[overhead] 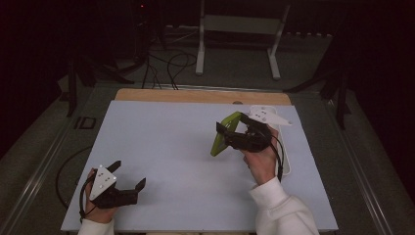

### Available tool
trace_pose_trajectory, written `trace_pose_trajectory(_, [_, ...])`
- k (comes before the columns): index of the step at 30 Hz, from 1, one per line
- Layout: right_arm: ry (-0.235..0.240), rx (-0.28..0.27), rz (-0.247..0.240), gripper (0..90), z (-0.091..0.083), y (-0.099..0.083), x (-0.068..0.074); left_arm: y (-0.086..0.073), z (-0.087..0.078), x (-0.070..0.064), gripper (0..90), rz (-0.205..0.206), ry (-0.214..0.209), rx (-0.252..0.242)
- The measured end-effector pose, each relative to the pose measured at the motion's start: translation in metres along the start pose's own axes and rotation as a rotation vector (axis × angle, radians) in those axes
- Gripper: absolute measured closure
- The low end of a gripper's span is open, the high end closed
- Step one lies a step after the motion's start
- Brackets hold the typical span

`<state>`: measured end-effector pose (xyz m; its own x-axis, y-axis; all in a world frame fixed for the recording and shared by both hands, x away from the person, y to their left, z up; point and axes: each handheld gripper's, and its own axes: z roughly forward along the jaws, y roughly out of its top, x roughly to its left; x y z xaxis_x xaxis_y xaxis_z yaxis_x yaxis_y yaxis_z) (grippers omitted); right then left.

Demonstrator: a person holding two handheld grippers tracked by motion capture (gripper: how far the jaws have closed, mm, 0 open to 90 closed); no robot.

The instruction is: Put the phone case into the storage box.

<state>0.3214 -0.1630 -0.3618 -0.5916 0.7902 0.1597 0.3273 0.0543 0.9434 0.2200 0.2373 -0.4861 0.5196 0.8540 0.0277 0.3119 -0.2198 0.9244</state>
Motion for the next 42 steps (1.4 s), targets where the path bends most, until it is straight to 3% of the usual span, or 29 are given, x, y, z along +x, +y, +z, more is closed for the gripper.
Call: trace_pose_trajectory(42, [-0.156,-0.023,0.023,16.2,0.008,0.022,-0.034,-0.003,0.003,-0.002,0.1,0.01,0.016,0.015])
